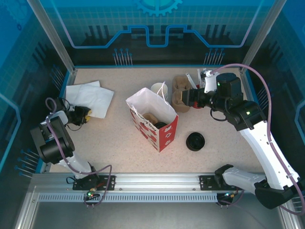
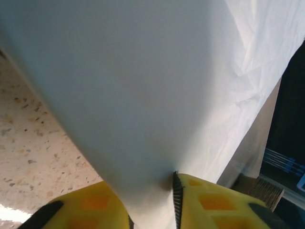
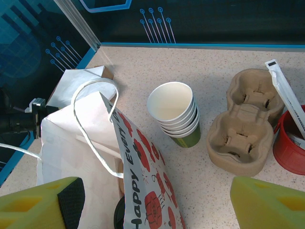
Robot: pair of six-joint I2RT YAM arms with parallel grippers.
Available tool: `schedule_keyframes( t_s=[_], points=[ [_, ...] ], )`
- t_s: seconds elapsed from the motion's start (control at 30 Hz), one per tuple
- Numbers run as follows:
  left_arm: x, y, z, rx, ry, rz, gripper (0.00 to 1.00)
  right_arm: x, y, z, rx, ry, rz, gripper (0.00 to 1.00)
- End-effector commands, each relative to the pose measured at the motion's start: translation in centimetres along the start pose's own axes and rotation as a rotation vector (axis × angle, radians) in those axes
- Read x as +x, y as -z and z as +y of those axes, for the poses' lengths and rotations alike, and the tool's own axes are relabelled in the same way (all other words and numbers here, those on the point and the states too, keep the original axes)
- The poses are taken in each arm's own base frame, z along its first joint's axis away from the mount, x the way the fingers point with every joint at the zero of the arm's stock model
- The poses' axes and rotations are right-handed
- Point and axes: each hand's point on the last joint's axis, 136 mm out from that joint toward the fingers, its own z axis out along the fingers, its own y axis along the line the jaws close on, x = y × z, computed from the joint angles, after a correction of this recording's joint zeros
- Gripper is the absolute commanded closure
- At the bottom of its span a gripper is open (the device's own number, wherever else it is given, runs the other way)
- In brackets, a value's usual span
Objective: Pack the takeout coffee
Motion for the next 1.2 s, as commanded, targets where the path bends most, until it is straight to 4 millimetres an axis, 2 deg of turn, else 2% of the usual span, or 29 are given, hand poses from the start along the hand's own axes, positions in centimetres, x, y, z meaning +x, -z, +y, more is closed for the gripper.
schedule_keyframes(
  t_s=[0.0,0.17,0.27,0.37,0.4,0.5,0.63,0.8,0.97,1.17],
  points=[
    [-0.5,2.0,-1.8,0.016,-0.072,-0.036,0.83,-0.1,0.2,-0.6,0.021,-0.008,-0.011,0.18],
    [0.2,5.3,-4.0,0.014,-0.175,-0.085,0.93,0.0,0.0,-0.5,0.017,-0.011,-0.005,0.18],
    [0.8,7.9,-6.1,0.028,-0.255,-0.122,0.95,-0.1,-0.1,-0.4,0.010,-0.011,-0.005,0.18],
    [2.1,10.8,-9.7,0.084,-0.387,-0.154,0.97,-0.4,-0.1,0.0,-0.012,-0.003,-0.013,0.18],
    [2.8,11.9,-11.6,0.119,-0.458,-0.161,0.97,-0.7,-0.1,0.4,-0.032,0.011,-0.021,0.18],
    [5.9,14.6,-17.0,0.212,-0.696,-0.156,0.97,-1.8,0.0,1.9,-0.098,0.062,-0.040,0.17],
    [10.9,17.7,-23.2,0.338,-0.967,-0.127,0.99,-3.6,0.1,3.9,-0.159,0.185,-0.070,0.15],
    [17.0,20.9,-29.1,0.522,-1.227,-0.075,1.00,-5.9,0.0,6.9,-0.222,0.373,-0.094,0.12],
    [22.2,23.4,-32.4,0.703,-1.441,-0.038,1.00,-7.9,-0.1,10.9,-0.306,0.602,-0.136,0.02],
    [27.5,25.3,-33.3,0.896,-1.661,0.028,0.99,-8.9,-0.9,15.4,-0.409,0.810,-0.129,0.00]
  ],
)
